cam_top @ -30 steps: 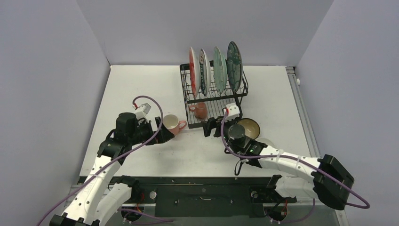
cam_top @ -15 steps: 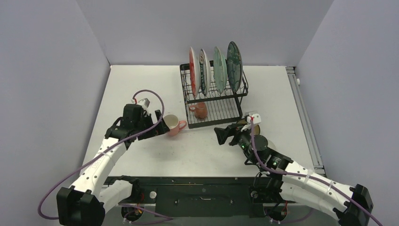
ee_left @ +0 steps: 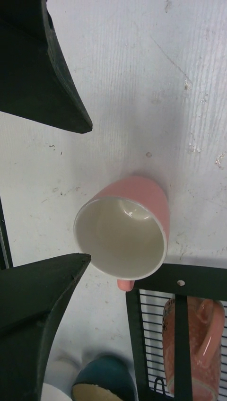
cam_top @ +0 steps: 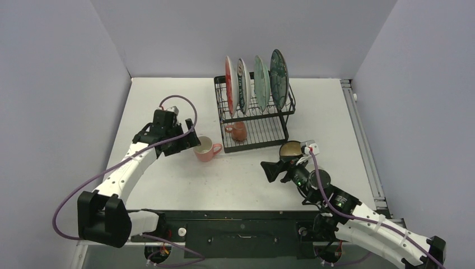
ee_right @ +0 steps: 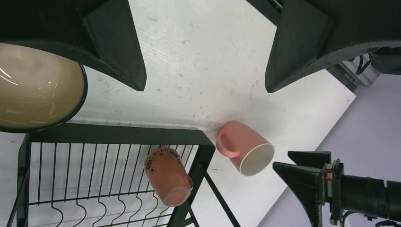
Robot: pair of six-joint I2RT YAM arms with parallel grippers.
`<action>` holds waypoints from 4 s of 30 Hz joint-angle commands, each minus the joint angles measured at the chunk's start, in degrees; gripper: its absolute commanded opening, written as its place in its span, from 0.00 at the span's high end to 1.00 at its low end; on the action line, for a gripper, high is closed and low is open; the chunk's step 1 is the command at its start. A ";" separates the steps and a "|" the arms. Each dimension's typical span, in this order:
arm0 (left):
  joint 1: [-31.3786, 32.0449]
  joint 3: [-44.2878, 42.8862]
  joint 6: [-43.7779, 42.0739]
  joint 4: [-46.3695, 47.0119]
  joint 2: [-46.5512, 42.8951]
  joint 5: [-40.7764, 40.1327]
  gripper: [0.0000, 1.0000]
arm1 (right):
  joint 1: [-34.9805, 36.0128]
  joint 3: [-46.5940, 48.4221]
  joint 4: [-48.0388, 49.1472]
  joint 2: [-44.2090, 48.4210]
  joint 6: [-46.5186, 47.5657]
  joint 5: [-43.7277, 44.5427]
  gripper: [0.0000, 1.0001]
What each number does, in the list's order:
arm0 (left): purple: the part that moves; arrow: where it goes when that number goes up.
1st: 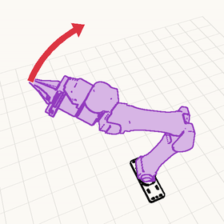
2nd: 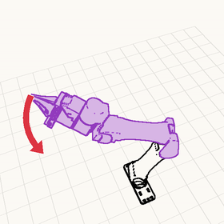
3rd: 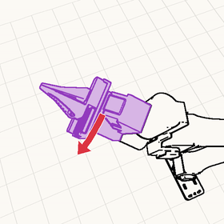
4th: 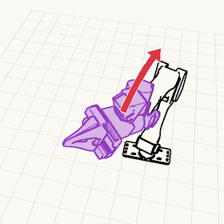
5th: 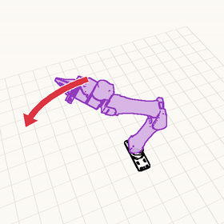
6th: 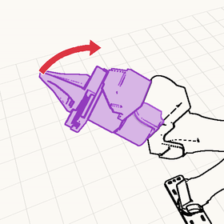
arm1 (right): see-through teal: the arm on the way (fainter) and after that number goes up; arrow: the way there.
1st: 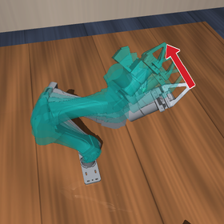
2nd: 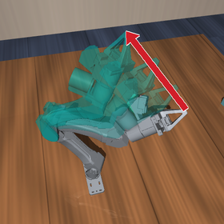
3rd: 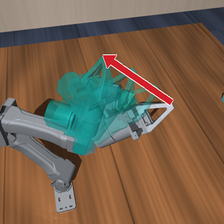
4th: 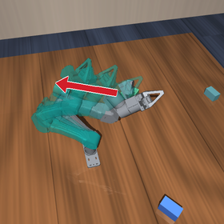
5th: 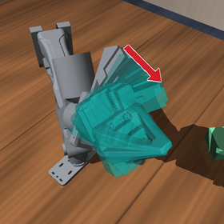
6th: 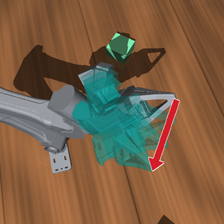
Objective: Load the mixed dishes into the dish rack
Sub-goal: Pick up the cup at the center of the board.
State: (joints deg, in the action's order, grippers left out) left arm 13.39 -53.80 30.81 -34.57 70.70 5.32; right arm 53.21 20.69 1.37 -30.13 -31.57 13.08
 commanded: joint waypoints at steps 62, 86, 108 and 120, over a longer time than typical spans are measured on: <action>3.58 -3.50 -3.90 -3.72 4.02 12.47 1.00 | 5.35 3.48 -12.29 -1.30 -1.91 3.72 0.10; 0.93 9.92 15.02 15.14 -13.59 51.71 1.00 | 6.10 -0.22 3.31 9.29 9.41 -10.87 0.10; -0.80 24.34 53.47 58.58 -17.57 67.06 1.00 | 10.63 -1.62 30.29 1.01 32.03 -21.60 0.10; -0.11 27.25 62.52 70.76 -18.99 67.53 1.00 | 15.89 4.60 27.15 -2.75 45.61 -23.17 0.10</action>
State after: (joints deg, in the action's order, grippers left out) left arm 13.02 -25.96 89.01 26.96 53.67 70.98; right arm 67.29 21.69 26.87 -31.55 7.70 -8.01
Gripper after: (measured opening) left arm 0.053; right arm 0.900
